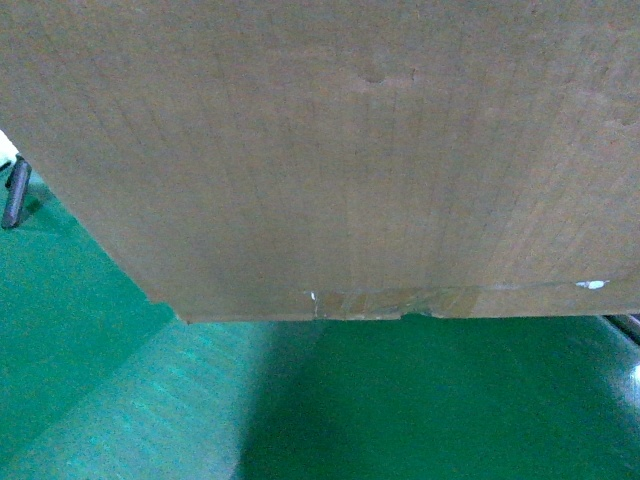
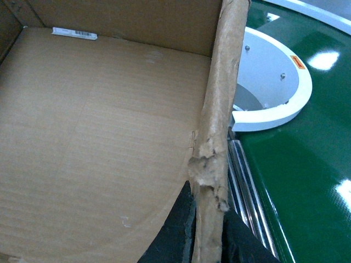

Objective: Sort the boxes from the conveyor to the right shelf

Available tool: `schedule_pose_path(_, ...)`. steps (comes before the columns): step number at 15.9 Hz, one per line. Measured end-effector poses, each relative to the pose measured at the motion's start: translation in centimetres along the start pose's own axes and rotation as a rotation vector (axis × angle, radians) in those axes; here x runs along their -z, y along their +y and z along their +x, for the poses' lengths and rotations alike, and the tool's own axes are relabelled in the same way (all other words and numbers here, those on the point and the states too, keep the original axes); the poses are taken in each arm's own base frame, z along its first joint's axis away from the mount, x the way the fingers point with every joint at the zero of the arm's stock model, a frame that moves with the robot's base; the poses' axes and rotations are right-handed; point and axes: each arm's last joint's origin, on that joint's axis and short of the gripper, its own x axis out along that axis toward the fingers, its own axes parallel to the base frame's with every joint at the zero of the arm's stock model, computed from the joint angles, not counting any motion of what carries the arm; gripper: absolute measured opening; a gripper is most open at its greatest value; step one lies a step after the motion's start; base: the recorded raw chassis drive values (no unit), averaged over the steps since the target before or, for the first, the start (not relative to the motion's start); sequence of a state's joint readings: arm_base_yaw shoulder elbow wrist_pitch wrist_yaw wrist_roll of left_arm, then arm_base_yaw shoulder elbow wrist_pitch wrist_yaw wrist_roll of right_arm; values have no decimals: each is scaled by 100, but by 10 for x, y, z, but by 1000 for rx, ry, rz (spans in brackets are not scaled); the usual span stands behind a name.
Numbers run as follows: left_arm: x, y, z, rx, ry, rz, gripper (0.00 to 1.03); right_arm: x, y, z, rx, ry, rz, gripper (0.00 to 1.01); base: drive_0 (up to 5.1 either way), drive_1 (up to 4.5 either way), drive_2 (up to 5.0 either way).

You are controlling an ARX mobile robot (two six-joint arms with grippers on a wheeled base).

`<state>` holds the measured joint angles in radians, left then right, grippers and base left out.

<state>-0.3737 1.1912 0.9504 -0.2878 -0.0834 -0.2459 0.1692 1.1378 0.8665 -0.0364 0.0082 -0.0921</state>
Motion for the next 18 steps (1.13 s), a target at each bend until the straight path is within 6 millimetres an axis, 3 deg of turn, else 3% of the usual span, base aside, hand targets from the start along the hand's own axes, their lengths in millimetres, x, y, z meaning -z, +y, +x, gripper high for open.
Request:
schedule_pose_path(15,0,-1,-1,1,-3,5,4,-1,0,0,0,-5,-6,5,-1,-419,416)
schedule_pose_path(18,-1,0,-2,-1,-5,6,4,-1,0,0,-1,-7,-6,5,-127,-405,150)
